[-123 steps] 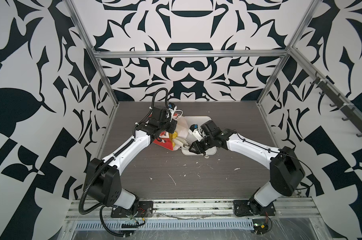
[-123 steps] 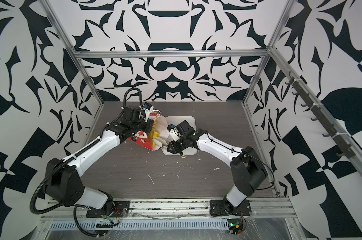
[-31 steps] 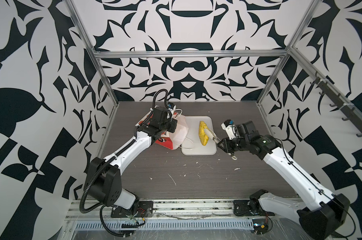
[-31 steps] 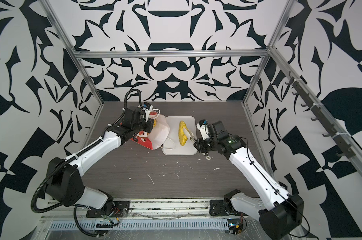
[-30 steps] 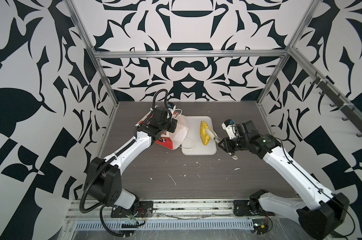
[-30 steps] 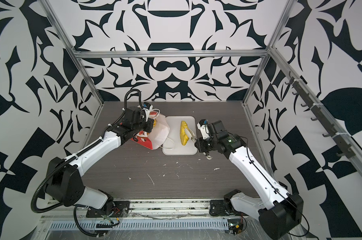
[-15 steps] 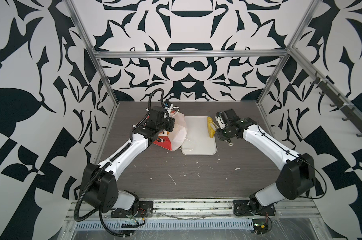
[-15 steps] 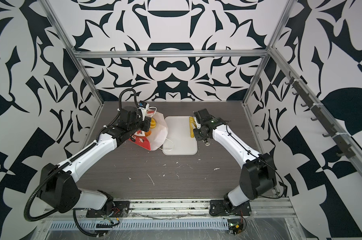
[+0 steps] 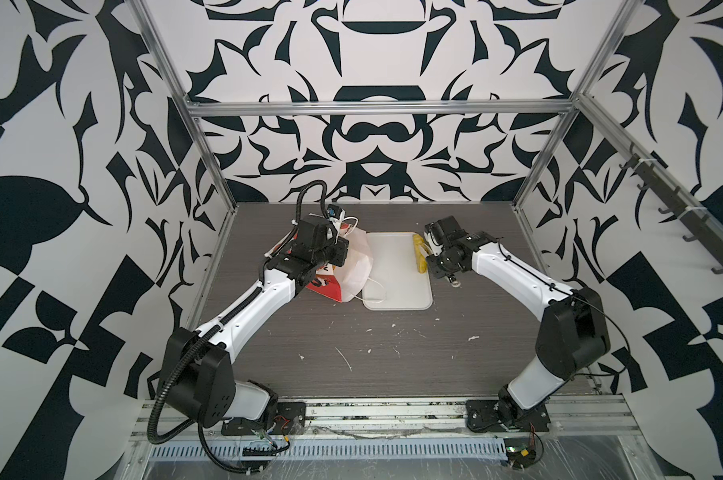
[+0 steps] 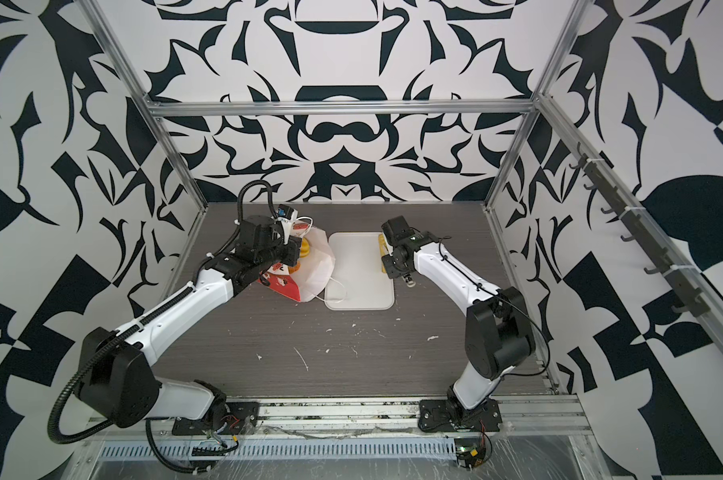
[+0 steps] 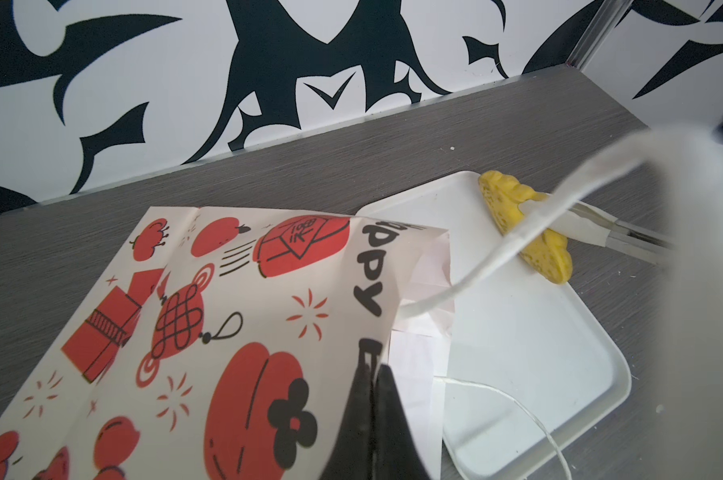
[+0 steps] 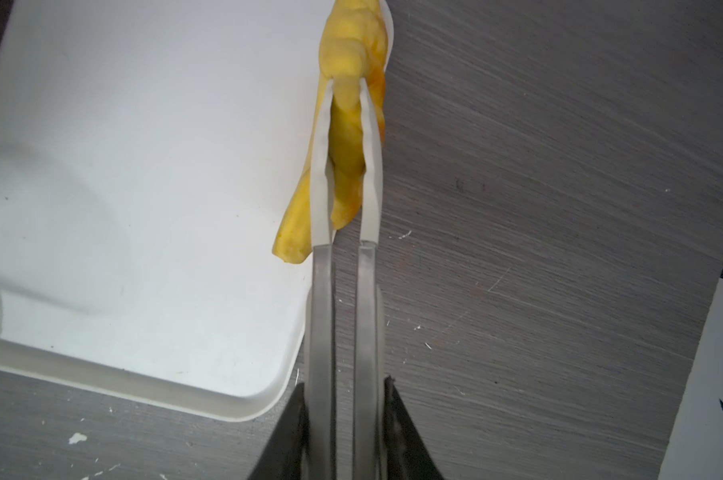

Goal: Take the fake bread out of the paper bag
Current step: 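Lower the bread onto the white tray and open the tongs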

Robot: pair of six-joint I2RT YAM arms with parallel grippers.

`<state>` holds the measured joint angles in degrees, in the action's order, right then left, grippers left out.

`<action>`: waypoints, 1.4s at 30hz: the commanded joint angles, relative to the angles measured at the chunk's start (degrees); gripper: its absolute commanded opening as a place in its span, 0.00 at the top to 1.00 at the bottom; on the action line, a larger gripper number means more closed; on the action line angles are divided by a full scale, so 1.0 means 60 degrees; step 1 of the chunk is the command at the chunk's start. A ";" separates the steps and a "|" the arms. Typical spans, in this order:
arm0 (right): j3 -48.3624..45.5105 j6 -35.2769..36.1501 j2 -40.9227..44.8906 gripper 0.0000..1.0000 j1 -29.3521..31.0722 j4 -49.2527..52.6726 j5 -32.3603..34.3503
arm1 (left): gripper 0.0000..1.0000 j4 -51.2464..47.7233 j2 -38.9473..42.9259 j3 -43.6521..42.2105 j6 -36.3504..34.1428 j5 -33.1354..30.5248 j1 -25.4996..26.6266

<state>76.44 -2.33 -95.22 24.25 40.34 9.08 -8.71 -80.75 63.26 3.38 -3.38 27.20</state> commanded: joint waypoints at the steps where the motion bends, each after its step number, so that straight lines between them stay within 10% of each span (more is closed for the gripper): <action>1: 0.0565 0.0028 -0.0139 0.72 0.0129 -0.0405 0.0241 | 1.00 0.0294 0.0201 -0.0129 0.0111 0.0162 -0.0079; 12: 0.0508 -0.0375 -0.0473 0.53 0.0550 -0.0534 -0.0587 | 1.00 0.0338 0.0137 -0.0129 0.0110 0.0273 -0.0124; 42: -0.2243 -0.1728 0.0833 0.62 0.0458 -0.2909 -0.3635 | 1.00 0.0428 0.0128 -0.0288 0.0228 0.0334 -0.0124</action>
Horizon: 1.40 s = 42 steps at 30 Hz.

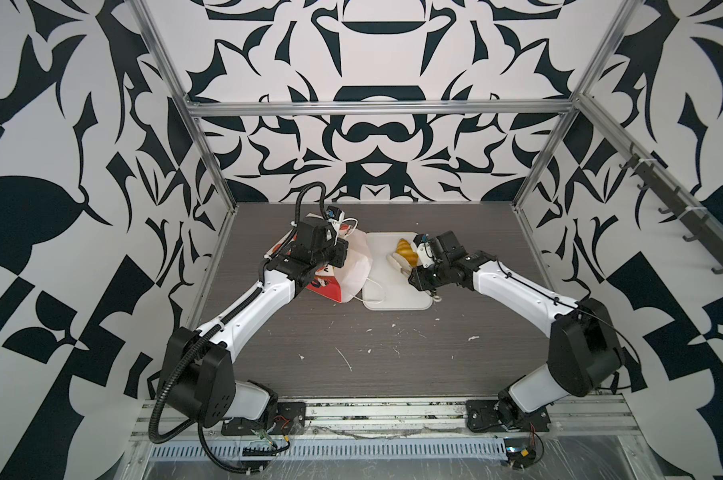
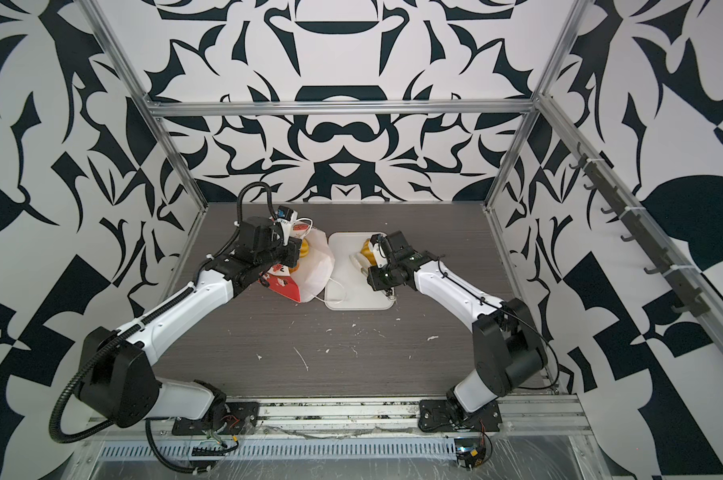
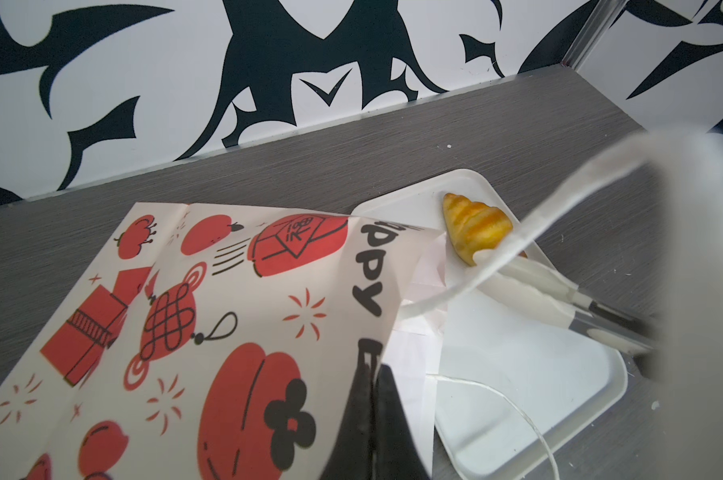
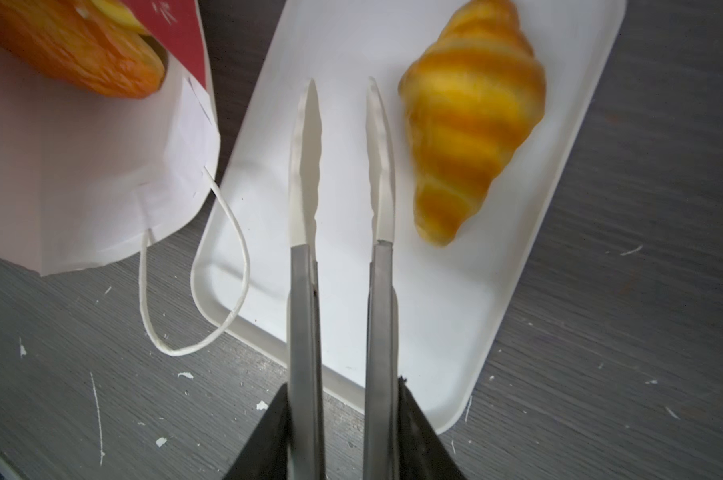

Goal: Take the fake bread out of the paper bag
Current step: 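Lower the bread onto the white tray and open the tongs, then move the tongs back into the bag mouth with the right gripper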

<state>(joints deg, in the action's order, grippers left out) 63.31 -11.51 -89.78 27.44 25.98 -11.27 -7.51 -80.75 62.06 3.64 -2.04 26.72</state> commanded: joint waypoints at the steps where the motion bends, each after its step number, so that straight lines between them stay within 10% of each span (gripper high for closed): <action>1: -0.0097 -0.0223 -0.0130 0.62 -0.0136 -0.0605 -0.0194 | 1.00 0.0219 0.0115 -0.0086 0.0184 0.0117 -0.0037; 22: 0.0002 -0.0293 -0.0150 0.64 -0.0868 -0.1516 -0.1173 | 1.00 -0.0066 0.0222 -0.0017 0.0084 0.0190 -0.0044; 33: -0.0937 -0.0641 0.2907 0.67 0.1041 -0.0990 -0.0797 | 1.00 -0.0375 0.0101 0.0294 -0.0174 0.0106 -0.0043; 42: -0.0699 -0.0777 0.1696 0.69 0.2165 -0.1642 -0.1184 | 1.00 -0.0573 -0.0302 0.0860 -0.0125 0.0252 -0.0040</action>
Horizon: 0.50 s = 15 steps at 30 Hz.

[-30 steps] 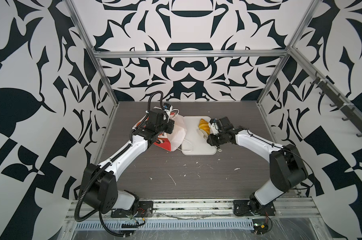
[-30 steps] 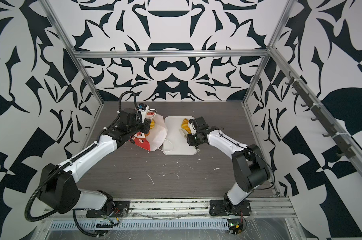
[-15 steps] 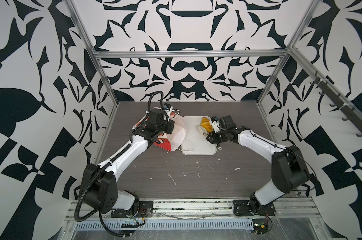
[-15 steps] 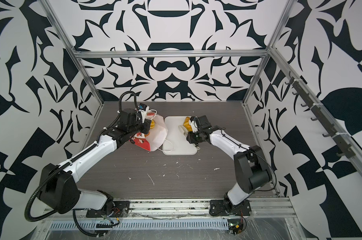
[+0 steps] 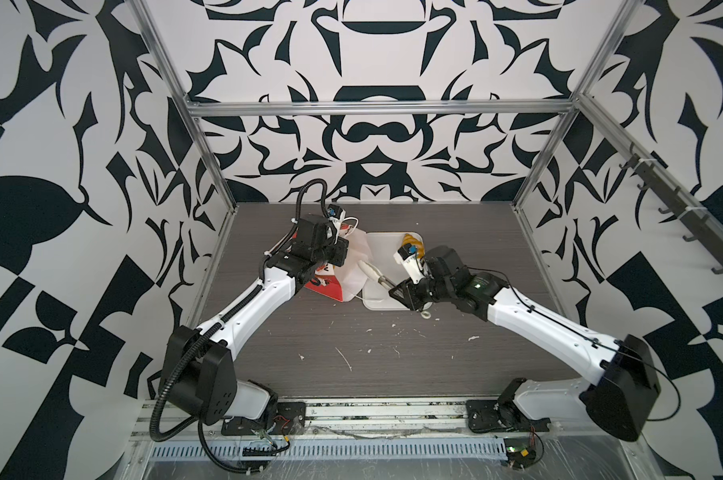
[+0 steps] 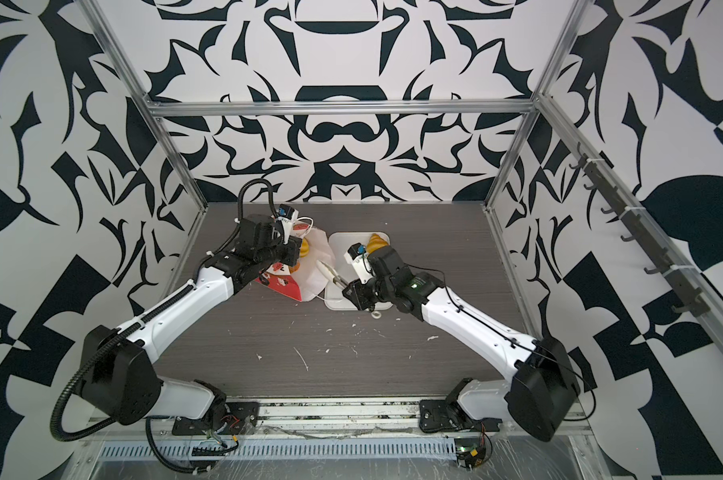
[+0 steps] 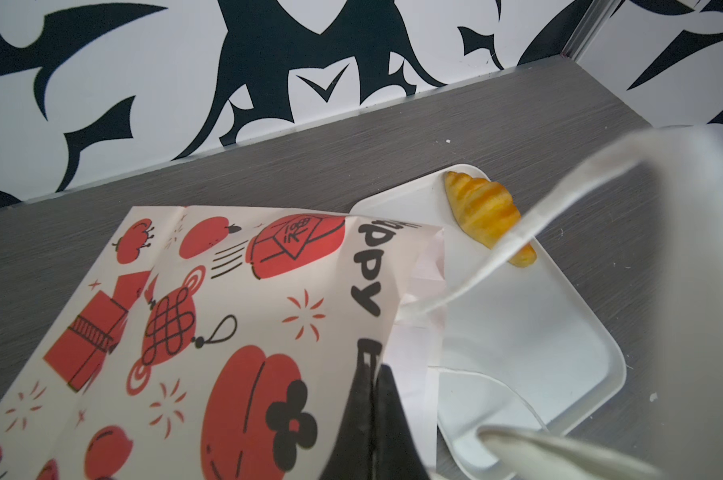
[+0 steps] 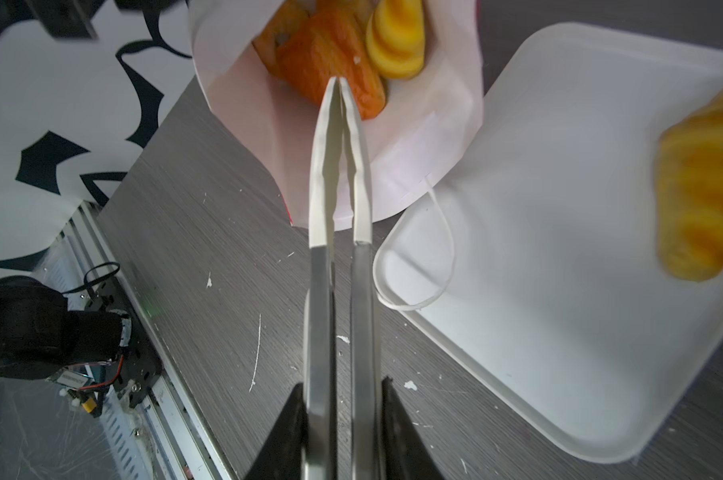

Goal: Take the fake bread out of the paper bag
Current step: 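Move the tongs back into the bag mouth with the right gripper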

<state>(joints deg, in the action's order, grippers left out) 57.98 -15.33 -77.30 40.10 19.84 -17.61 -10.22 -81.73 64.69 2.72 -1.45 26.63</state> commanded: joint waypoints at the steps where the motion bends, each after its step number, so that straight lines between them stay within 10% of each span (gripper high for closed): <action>1: 0.0263 -0.0138 -0.0655 0.66 0.0056 -0.0857 -0.0116 | 1.00 -0.0128 -0.0135 0.0453 0.0044 0.0190 -0.0029; 15: 0.1963 -0.0239 -0.3025 0.52 0.0056 -0.2179 0.0879 | 1.00 -0.0074 -0.0108 0.0368 0.0227 0.0515 0.0043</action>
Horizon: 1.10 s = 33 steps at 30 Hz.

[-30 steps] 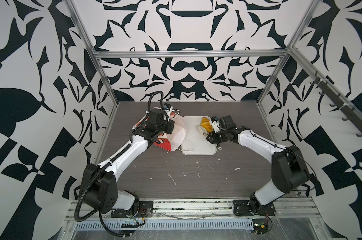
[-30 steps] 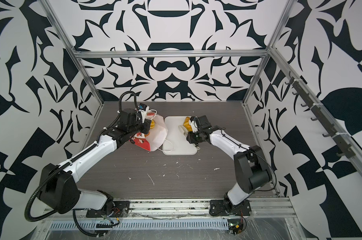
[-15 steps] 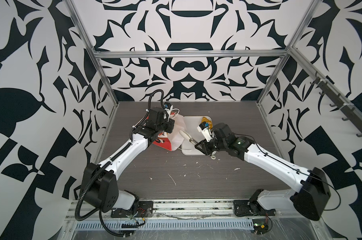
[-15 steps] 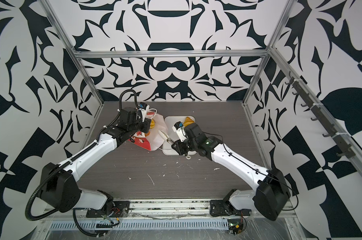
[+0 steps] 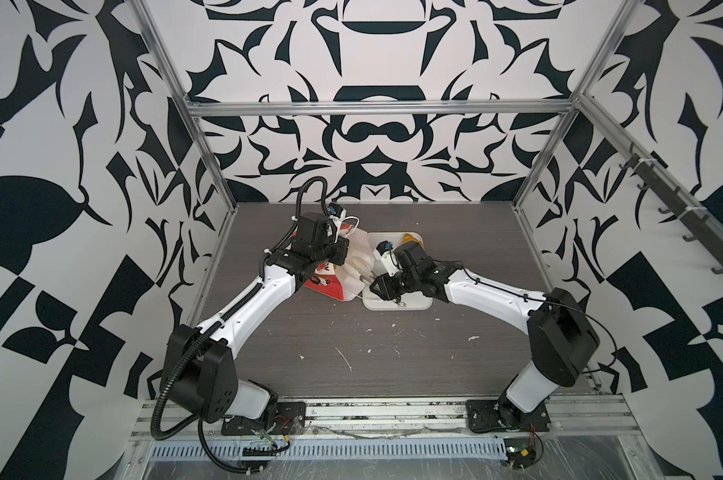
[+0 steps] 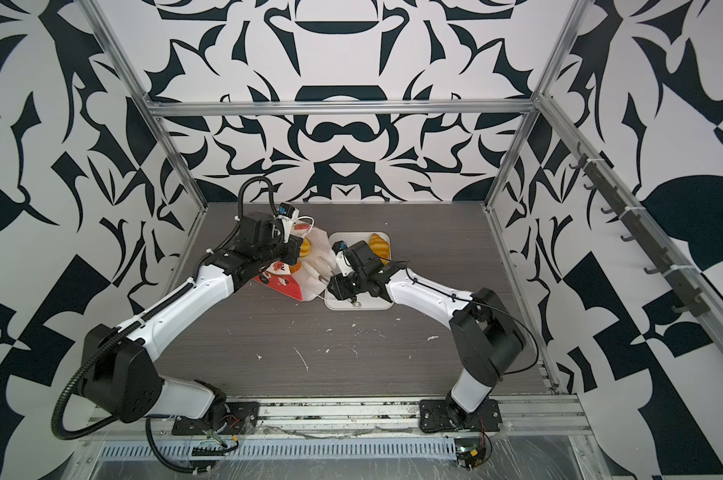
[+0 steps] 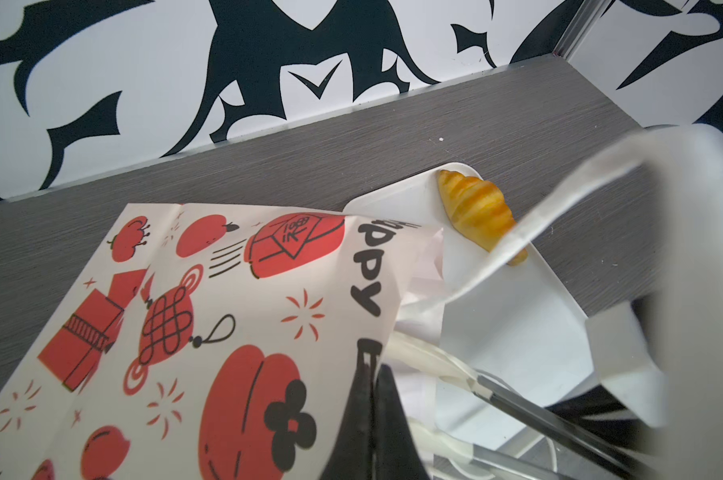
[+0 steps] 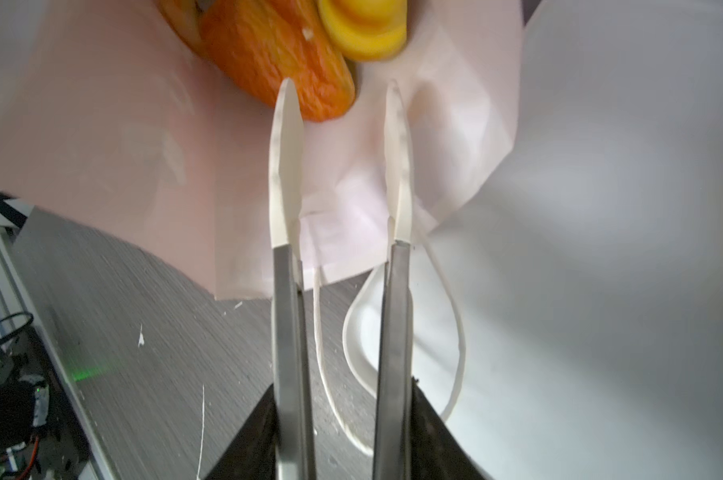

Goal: Take the fake bread out of the paper bag
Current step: 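Move the tongs back into the bag mouth with the right gripper, then pinch the yellow round bread inside the bag with the tongs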

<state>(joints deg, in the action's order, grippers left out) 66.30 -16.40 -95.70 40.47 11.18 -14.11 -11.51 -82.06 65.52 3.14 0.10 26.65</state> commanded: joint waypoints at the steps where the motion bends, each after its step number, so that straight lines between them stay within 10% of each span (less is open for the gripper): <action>1: 0.0665 -0.0064 -0.0064 0.52 -0.0006 -0.0747 0.0371 | 1.00 0.0160 -0.0052 0.0199 0.0179 0.0266 0.0044; 33: 0.2343 -0.0401 -0.1946 0.58 -0.0050 -0.0804 0.0882 | 1.00 0.0584 -0.0091 -0.0108 0.0265 0.0685 0.0274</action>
<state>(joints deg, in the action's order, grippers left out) 77.78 -18.24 -109.86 40.42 8.93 -9.58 -10.50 -82.15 65.34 3.81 2.90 27.99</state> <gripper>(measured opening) 0.427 0.048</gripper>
